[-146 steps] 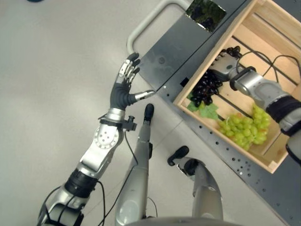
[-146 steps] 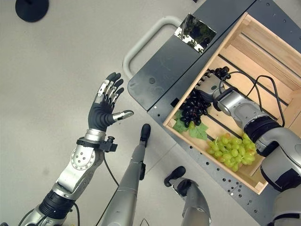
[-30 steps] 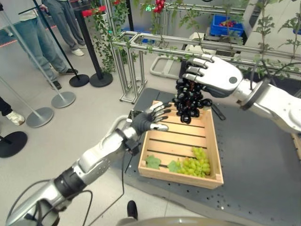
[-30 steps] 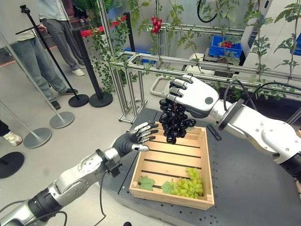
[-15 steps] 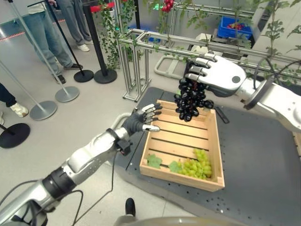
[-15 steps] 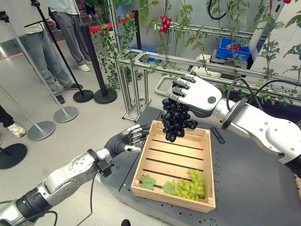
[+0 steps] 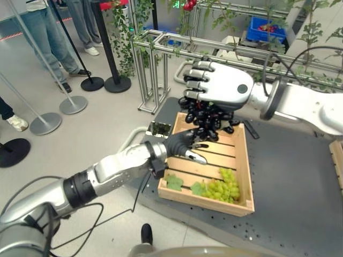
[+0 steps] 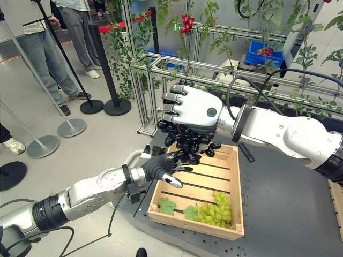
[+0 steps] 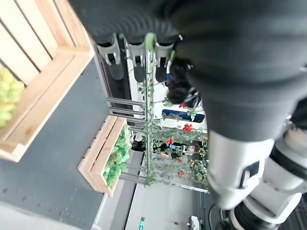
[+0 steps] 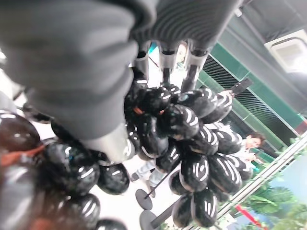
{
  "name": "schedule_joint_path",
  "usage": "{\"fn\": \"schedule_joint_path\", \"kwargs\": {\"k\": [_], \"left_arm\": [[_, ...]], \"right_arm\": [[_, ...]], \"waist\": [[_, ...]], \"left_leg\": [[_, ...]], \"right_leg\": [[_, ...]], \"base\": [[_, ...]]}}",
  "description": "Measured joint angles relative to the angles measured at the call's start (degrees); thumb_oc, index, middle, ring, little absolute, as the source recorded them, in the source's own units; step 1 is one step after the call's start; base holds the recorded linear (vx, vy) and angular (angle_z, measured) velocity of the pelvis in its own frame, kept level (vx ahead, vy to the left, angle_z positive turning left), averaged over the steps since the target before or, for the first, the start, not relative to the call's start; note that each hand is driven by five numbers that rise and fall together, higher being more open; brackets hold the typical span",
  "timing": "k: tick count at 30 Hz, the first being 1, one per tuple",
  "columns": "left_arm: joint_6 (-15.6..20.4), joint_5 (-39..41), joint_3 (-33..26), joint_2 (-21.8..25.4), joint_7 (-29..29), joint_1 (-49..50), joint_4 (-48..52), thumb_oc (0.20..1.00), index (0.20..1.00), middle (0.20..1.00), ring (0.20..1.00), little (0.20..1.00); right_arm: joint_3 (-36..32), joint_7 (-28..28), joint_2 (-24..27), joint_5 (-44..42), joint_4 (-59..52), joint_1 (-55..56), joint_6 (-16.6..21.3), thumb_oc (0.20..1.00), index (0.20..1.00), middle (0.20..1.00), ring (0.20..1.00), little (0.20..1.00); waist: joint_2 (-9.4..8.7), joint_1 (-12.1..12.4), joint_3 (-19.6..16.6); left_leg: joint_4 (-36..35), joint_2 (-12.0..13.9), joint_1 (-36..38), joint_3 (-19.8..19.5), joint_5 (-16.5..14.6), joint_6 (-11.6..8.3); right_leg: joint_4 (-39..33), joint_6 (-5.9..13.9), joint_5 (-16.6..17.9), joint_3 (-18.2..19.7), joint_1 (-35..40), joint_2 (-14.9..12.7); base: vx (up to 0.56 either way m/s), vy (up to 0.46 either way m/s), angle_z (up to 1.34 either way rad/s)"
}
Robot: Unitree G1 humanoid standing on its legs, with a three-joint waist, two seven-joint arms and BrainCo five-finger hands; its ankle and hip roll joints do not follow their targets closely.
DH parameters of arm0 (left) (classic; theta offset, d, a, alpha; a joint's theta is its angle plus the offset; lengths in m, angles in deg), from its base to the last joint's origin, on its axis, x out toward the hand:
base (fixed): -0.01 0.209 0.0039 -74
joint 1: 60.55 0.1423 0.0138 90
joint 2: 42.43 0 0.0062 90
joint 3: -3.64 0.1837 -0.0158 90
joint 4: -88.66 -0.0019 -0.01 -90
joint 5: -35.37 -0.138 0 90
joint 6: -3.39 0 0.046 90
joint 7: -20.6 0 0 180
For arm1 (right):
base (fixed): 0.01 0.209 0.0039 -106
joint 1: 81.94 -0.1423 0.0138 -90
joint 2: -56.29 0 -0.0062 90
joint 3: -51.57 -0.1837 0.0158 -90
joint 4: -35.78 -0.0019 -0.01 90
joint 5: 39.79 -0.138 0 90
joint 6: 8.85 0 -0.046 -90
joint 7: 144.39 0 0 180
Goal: Pick up the fruits from the basket on one side to the basket on the other side
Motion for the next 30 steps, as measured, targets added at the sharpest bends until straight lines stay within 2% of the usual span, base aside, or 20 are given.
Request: {"fn": "schedule_joint_path", "kwargs": {"k": [3, 12, 17, 22, 25, 28, 30], "left_arm": [[-0.32, 0.77, 2.11, 0.52, 0.33, -1.3, 0.78, 1.0, 1.0, 1.0, 1.0, 1.0], [-0.66, 0.76, 3.63, 2.18, 1.85, -3.89, 1.98, 1.0, 1.0, 1.0, 1.0, 1.0], [-0.65, 0.56, 3.52, 4.25, 2.3, -3.85, 1.96, 1.0, 1.0, 1.0, 1.0, 1.0], [-0.62, -0.82, 0.69, 4.78, 2.42, -1.54, 0.61, 1.0, 1.0, 1.0, 1.0, 1.0], [-0.55, -4.36, -6.11, 4.63, 1.92, 3.7, -1.42, 1.0, 1.0, 1.0, 1.0, 1.0], [0.14, -7.35, -14.58, 2.09, 0.44, 11.98, -2.02, 1.0, 1.0, 1.0, 1.0, 1.0], [0.22, -7.35, -15.06, 0.93, -0.71, 13.9, -2.59, 1.0, 1.0, 1.0, 1.0, 1.0]], "right_arm": [[0.04, 0.0, -1.21, -0.13, -0.25, -0.11, 0.27, 0.2, 0.2, 0.2, 0.2, 0.2], [-0.08, 0.01, -1.4, -2.82, -3.88, -0.13, 0.32, 0.2, 0.2, 0.2, 0.2, 0.2], [-1.21, 0.01, -1.32, -4.52, -4.27, 0.5, 0.36, 0.2, 0.2, 0.2, 0.2, 0.2], [-5.13, 0.03, -1.04, -4.51, -4.23, 4.02, 0.34, 0.2, 0.2, 0.2, 0.2, 0.2], [-12.13, 0.25, -0.72, -4.38, -4.24, 10.12, 0.03, 0.2, 0.2, 0.2, 0.2, 0.2], [-27.25, 2.09, -2.21, -4.52, -3.92, 24.58, -0.72, 0.2, 0.2, 0.2, 0.2, 0.2], [-30.22, 2.9, -2.65, -4.57, -3.52, 27.9, -2.17, 0.2, 0.2, 0.2, 0.2, 0.2]], "waist": [[0.02, 0.01, -0.01], [0.15, -0.09, -0.07], [0.56, -0.06, -0.28], [0.65, 0.04, -0.34], [0.77, 0.22, -0.41], [0.89, 0.35, -0.49], [0.97, 0.37, -0.56]], "left_leg": [[0.0, 0.0, 0.0, 0.0, 0.0, 0.0], [0.0, -0.05, -0.04, 0.01, 0.0, 0.0], [0.0, -0.03, 0.03, 0.08, 0.0, 0.0], [0.0, 0.03, 0.19, 0.12, 0.0, 0.0], [0.0, -0.05, 0.57, 0.0, 0.0, 0.0], [0.0, -0.25, 0.74, -0.07, -0.08, 0.03], [0.0, -0.2, 0.68, -0.28, -0.08, 0.04]], "right_leg": [[0.01, 0.0, 0.0, 0.01, -0.01, -0.01], [-0.03, 0.01, 0.0, 0.0, -0.03, -0.05], [0.0, 0.01, 0.0, 0.05, -0.02, -0.06], [0.02, 0.0, 0.0, 0.1, 0.11, 0.0], [-0.13, 0.01, -0.01, -0.03, 0.66, 0.1], [-0.15, 0.01, -0.01, -0.04, 0.9, 0.14], [-0.16, 0.02, 0.0, -0.17, 0.95, 0.07]], "base": [[0.0, 0.0, 0.0], [0.0, 0.0, 0.0], [0.0, 0.0, 0.0], [0.0, -0.036, 0.0], [0.0, -0.019, 0.02], [0.0, 0.005, 0.01], [0.0, 0.015, 0.04]]}}
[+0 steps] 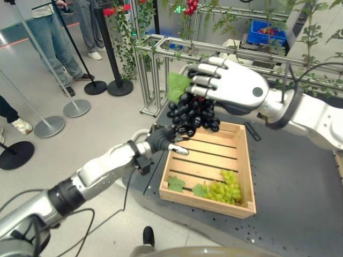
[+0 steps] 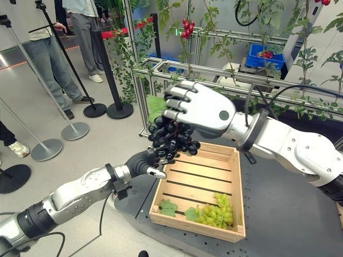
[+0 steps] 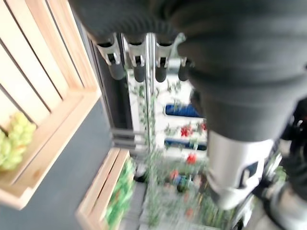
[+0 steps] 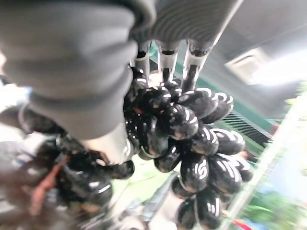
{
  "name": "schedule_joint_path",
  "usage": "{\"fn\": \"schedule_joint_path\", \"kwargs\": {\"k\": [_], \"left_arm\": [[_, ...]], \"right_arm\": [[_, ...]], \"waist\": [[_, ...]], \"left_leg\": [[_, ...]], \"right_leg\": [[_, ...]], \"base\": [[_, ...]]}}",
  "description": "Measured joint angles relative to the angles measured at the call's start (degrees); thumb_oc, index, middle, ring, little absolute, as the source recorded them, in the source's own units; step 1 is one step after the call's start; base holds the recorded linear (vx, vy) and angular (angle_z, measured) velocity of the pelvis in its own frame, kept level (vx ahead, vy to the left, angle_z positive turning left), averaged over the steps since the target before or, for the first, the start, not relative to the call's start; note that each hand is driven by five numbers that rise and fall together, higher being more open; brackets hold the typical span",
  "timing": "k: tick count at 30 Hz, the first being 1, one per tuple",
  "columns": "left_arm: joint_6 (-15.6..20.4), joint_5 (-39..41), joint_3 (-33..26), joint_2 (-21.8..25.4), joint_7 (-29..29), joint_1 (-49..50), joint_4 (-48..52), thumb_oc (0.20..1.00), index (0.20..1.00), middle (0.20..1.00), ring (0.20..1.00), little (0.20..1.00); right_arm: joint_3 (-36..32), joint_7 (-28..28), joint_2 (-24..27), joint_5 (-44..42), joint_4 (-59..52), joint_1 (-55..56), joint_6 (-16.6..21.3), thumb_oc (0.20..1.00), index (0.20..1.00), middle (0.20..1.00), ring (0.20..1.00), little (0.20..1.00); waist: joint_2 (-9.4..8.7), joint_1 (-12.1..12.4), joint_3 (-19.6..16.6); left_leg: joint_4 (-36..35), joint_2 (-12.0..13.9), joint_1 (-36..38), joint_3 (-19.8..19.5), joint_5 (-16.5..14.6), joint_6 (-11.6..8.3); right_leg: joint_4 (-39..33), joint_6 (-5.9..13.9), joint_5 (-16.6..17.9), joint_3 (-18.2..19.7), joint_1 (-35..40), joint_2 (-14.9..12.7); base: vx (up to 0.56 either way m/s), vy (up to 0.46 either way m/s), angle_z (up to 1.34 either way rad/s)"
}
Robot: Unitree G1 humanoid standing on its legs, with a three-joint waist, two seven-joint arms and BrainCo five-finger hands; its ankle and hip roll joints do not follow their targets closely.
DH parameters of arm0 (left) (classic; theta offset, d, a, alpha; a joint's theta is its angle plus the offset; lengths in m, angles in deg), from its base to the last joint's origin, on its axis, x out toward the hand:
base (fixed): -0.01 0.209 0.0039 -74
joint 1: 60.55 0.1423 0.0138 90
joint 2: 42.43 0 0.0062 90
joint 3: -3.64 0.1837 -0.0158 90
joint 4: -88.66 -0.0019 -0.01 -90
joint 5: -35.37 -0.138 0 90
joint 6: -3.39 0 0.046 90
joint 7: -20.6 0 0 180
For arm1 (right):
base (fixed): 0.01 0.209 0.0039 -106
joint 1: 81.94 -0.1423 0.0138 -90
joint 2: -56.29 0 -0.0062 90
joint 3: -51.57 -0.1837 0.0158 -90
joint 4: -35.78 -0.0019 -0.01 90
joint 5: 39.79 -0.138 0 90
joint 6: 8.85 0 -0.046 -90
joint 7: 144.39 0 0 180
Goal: Pick up the fruits from the basket on one side to the basket on the other side
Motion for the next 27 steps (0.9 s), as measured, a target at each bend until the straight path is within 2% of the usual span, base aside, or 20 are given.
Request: {"fn": "schedule_joint_path", "kwargs": {"k": [5, 7, 13, 20, 27], "left_arm": [[-0.09, -0.02, 0.16, -4.72, -0.6, 0.35, -2.08, 1.0, 1.0, 1.0, 1.0, 1.0], [-0.13, -0.63, 0.14, -4.97, -0.61, 0.36, -4.7, 1.0, 1.0, 1.0, 1.0, 1.0], [-0.53, -2.18, -0.01, -2.63, -0.03, 0.14, -4.95, 1.0, 1.0, 1.0, 1.0, 1.0], [-0.25, -2.02, -0.75, 1.88, 0.56, -3.56, -3.9, 1.0, 1.0, 1.0, 1.0, 1.0], [0.83, 0.19, 3.17, 3.85, 1.05, -12.83, 0.36, 1.0, 1.0, 1.0, 1.0, 1.0]], "right_arm": [[-1.35, 0.03, 0.23, 0.18, 0.17, 1.53, -0.44, 0.2, 0.2, 0.2, 0.2, 0.2], [-1.34, 0.02, 1.71, 0.59, 0.08, 1.4, -0.44, 0.2, 0.2, 0.2, 0.2, 0.2], [-0.37, -0.24, 2.56, 1.22, -0.13, 0.03, -0.44, 0.2, 0.2, 0.2, 0.2, 0.2], [5.93, -1.71, 3.11, 1.21, -1.67, -4.66, 0.36, 0.2, 0.2, 0.2, 0.2, 0.2], [14.57, -3.73, 2.87, 1.19, -3.37, -11.64, 2.45, 0.2, 0.2, 0.2, 0.2, 0.2]], "waist": [[-0.07, 0.04, -0.3], [-0.07, -0.14, -0.53], [-0.22, -0.04, -0.8], [-0.32, -0.07, -0.99], [-0.34, -0.03, -1.21]], "left_leg": [[-0.01, -0.1, 0.01, -0.45, 0.0, 0.0], [0.0, -0.11, 0.04, -0.66, 0.0, 0.0], [0.0, 0.06, 0.13, -0.79, 0.01, 0.0], [0.0, 0.11, 0.44, -0.79, 0.01, 0.0], [0.0, 0.05, 0.46, -0.94, 0.01, 0.0]], "right_leg": [[0.06, 0.01, 0.03, -0.22, 0.18, 0.34], [0.0, 0.0, 0.02, -0.29, 0.27, 0.44], [-0.05, 0.0, 0.03, -0.34, 0.43, 0.43], [-0.02, 0.0, 0.02, -0.34, 0.66, 0.4], [-0.02, 0.0, 0.03, -0.51, 0.81, 0.46]], "base": [[0.0, 0.007, 0.01], [0.0, 0.0, 0.0], [0.0, 0.0, 0.0], [0.0, 0.0, 0.0], [0.0, 0.0, 0.0]]}}
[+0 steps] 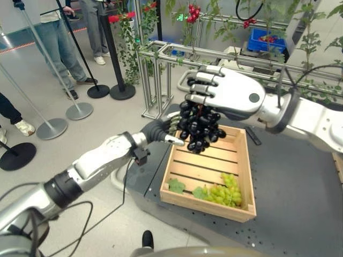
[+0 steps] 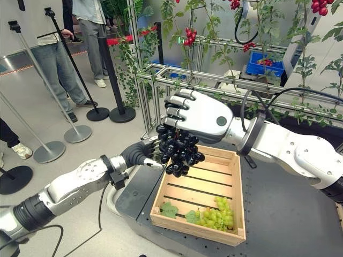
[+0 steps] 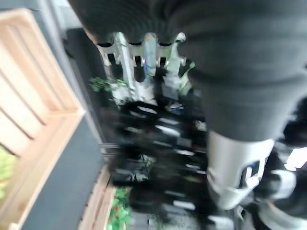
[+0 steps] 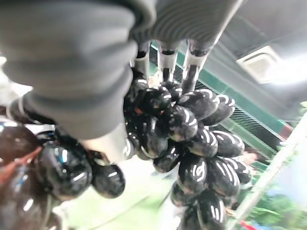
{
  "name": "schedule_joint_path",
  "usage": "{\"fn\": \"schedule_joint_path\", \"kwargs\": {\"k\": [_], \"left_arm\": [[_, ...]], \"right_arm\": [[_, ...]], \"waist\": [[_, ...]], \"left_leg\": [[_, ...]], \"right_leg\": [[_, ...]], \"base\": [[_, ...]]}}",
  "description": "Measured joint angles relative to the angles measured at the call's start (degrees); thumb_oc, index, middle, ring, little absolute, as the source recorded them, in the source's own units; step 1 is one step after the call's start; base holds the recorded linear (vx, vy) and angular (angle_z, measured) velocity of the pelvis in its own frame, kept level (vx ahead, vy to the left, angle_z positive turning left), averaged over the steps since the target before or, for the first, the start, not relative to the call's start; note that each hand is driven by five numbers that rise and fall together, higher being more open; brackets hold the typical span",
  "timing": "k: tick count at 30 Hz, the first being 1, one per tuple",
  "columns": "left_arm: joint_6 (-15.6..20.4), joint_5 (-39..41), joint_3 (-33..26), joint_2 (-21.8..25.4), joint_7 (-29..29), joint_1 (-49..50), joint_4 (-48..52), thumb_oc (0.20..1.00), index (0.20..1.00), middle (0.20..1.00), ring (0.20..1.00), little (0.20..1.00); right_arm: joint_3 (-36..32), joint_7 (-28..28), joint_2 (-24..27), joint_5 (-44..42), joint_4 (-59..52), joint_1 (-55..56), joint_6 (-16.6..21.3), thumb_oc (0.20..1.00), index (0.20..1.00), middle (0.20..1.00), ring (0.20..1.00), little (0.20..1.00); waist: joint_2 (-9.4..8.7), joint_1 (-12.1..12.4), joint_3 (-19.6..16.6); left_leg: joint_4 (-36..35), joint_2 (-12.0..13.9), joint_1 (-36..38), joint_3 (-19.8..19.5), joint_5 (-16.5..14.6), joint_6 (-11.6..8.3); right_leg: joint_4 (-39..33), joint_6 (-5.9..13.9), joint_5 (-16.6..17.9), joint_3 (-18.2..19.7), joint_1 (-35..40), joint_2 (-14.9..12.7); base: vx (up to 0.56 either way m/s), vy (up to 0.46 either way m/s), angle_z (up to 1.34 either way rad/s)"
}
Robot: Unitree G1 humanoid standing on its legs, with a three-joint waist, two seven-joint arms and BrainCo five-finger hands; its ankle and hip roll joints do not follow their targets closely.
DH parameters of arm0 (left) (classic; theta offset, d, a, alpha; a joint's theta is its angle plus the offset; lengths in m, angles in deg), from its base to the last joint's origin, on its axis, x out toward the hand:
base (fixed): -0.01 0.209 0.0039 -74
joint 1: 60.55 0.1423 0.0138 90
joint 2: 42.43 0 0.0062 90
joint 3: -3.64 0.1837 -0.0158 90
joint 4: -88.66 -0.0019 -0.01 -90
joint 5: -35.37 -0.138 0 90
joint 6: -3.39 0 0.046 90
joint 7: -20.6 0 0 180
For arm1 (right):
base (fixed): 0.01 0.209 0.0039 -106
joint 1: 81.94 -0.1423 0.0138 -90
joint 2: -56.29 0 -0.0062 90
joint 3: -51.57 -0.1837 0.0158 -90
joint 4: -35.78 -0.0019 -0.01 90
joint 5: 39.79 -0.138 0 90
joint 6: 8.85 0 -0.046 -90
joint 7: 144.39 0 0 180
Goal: Pick up the fruits from the basket on one side to the basket on the other side
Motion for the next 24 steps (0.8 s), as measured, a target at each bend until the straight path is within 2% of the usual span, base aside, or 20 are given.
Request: {"fn": "schedule_joint_path", "kwargs": {"k": [8, 15, 18, 22, 23, 24], "left_arm": [[0.61, 0.47, 7.37, 1.83, 0.85, -6.97, 2.04, 1.0, 1.0, 1.0, 1.0, 1.0], [0.48, 3.38, 11.59, 2.18, 1.1, -7.44, 2.31, 1.0, 1.0, 1.0, 1.0, 1.0], [0.25, 7.07, 12.51, 1.19, 1.03, -6.94, 2.73, 1.0, 1.0, 1.0, 1.0, 1.0], [-0.23, 7.93, 12.72, 1.14, 1.04, -6.93, 3.48, 1.0, 1.0, 1.0, 1.0, 1.0], [-0.37, 7.93, 12.74, 1.1, 1.05, -6.93, 3.48, 0.762, 0.762, 0.762, 0.762, 0.762], [-0.56, 7.93, 12.74, 1.03, 1.06, -6.93, 3.48, 0.62, 0.62, 0.62, 0.62, 0.62]], "right_arm": [[7.25, -1.79, -1.19, -0.81, -0.24, -8.19, 0.75, 0.2, 0.2, 0.2, 0.2, 0.2], [13.42, -2.75, -1.36, -0.72, 0.16, -14.85, 1.54, 0.2, 0.2, 0.2, 0.2, 0.2], [13.56, -2.67, -1.6, -0.68, -0.39, -14.97, 1.55, 0.2, 0.2, 0.2, 0.2, 0.2], [15.79, -2.42, -1.35, 0.16, -0.77, -18.01, 1.57, 0.2, 0.2, 0.2, 0.2, 0.2], [15.8, -2.28, -1.35, 0.23, -0.77, -18.11, 1.57, 0.2, 0.2, 0.2, 0.2, 0.2], [15.8, -2.08, -1.37, 0.28, -0.79, -18.1, 1.57, 0.2, 0.2, 0.2, 0.2, 0.2]], "waist": [[0.24, -0.15, -0.48], [0.25, -0.15, -0.69], [0.29, -0.14, -0.75], [0.34, -0.18, -0.89], [0.33, -0.2, -0.89], [0.35, -0.22, -0.9]], "left_leg": [[0.0, 0.0, 0.06, -0.01, 0.01, 0.0], [0.0, 0.0, 0.09, 0.01, 0.01, 0.0], [0.0, -0.01, 0.08, 0.02, 0.01, 0.0], [0.0, -0.04, 0.1, 0.03, 0.01, 0.0], [0.0, -0.03, 0.1, 0.03, 0.01, 0.0], [0.0, -0.04, 0.1, 0.04, 0.01, 0.0]], "right_leg": [[-0.04, 0.0, 0.0, -0.08, 0.07, 0.0], [-0.02, 0.01, -0.01, -0.05, 0.05, -0.29], [-0.04, 0.01, -0.01, -0.04, 0.05, -0.32], [-0.03, 0.01, -0.01, -0.01, 0.06, -0.34], [-0.03, 0.01, -0.01, -0.01, 0.05, -0.34], [-0.03, 0.01, -0.01, -0.01, 0.05, -0.32]], "base": [[0.0, 0.0, 0.0], [0.0, 0.0, 0.0], [0.0, 0.0, 0.0], [0.0, 0.0, 0.0], [0.0, 0.0, 0.0], [0.0, 0.0, 0.0]]}}
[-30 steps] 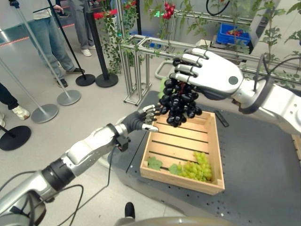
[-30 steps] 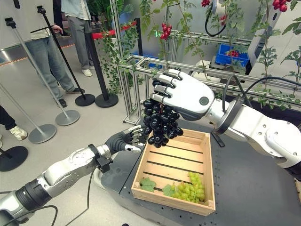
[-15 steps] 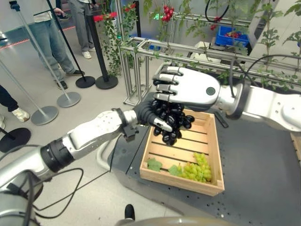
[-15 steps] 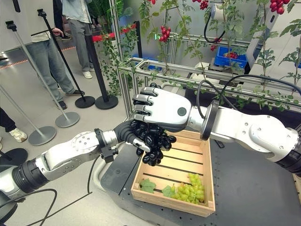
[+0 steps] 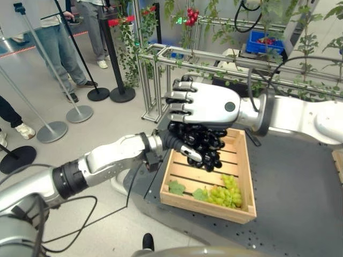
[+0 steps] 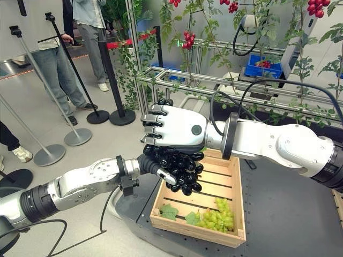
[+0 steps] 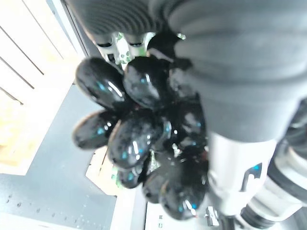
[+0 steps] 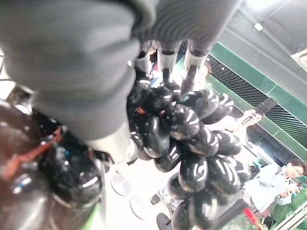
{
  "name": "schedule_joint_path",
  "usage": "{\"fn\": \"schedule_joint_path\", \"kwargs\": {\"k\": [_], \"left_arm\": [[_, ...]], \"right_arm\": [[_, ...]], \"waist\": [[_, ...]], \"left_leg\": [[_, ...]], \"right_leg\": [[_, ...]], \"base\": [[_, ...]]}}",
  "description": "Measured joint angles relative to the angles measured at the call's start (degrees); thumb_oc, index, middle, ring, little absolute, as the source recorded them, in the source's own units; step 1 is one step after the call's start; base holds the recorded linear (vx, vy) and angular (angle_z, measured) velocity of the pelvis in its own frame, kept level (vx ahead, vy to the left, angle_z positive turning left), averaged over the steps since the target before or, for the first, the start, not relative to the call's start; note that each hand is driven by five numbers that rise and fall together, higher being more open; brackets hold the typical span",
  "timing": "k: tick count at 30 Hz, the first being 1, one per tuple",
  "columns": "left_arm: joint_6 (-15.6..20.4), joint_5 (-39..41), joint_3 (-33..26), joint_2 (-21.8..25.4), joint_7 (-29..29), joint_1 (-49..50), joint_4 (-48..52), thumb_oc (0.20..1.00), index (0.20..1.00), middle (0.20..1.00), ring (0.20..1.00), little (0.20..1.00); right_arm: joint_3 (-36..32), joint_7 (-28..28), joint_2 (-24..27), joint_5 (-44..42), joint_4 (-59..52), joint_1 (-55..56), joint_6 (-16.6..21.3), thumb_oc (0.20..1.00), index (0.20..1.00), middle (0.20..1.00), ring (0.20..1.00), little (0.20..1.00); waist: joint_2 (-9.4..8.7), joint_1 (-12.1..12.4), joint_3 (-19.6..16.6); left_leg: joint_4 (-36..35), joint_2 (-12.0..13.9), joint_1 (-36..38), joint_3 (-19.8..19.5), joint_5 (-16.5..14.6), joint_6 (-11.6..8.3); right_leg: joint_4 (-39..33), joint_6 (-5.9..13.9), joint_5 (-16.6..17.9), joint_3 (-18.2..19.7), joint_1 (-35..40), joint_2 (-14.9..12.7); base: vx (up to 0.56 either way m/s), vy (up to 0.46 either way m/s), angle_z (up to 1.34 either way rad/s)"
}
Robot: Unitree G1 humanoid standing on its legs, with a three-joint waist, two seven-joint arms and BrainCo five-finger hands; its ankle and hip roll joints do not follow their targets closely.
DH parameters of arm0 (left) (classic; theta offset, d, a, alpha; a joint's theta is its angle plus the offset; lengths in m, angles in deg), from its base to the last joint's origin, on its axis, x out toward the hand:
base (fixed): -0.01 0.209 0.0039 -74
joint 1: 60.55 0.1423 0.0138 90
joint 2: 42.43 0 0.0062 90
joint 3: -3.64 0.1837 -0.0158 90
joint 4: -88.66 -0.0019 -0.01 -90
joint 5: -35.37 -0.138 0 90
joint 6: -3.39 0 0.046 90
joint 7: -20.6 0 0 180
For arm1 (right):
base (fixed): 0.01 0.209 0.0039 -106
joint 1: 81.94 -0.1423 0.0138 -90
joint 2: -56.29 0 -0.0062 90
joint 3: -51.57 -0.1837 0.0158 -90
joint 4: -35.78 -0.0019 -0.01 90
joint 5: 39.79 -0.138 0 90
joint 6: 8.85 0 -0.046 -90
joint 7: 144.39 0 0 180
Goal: Pick up the fruits from the basket on one side to the basket on the other side
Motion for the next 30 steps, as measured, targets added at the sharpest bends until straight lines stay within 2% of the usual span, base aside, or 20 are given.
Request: {"fn": "schedule_joint_path", "kwargs": {"k": [1, 2, 30], "left_arm": [[-0.13, -0.01, 0.25, -0.22, -0.03, 0.0, -0.04, 0.329, 0.329, 0.329, 0.329, 0.329], [-0.13, 0.0, 0.54, -0.21, -0.02, -0.01, -0.04, 0.2, 0.2, 0.2, 0.2, 0.2], [-1.03, -0.04, 0.87, -2.02, -0.31, 1.19, -0.22, 0.2, 0.2, 0.2, 0.2, 0.2]], "right_arm": [[0.0, 0.22, 0.02, 0.17, -0.01, 0.0, 0.0, 0.2, 0.2, 0.2, 0.2, 0.2], [0.0, 0.33, 0.01, 0.24, -0.02, 0.01, 0.01, 0.2, 0.2, 0.2, 0.2, 0.2], [0.01, 1.76, 0.0, 1.49, -0.75, 0.11, 0.06, 0.2, 0.2, 0.2, 0.2, 0.2]], "waist": [[0.07, 0.01, -0.05], [0.08, 0.0, -0.08], [0.29, 0.03, -0.23]], "left_leg": [[0.0, -0.03, 0.0, 0.0, 0.0, 0.0], [0.0, -0.03, 0.0, 0.0, 0.0, 0.0], [0.0, -0.06, 0.01, 0.0, 0.0, 0.0]], "right_leg": [[0.0, 0.0, 0.0, 0.0, 0.0, -0.01], [0.0, 0.0, 0.0, 0.0, 0.0, -0.01], [0.0, 0.0, 0.0, 0.17, 0.01, 0.03]], "base": [[0.0, 0.0, 0.0], [0.0, 0.0, 0.0], [0.0, 0.0, 0.0]]}}
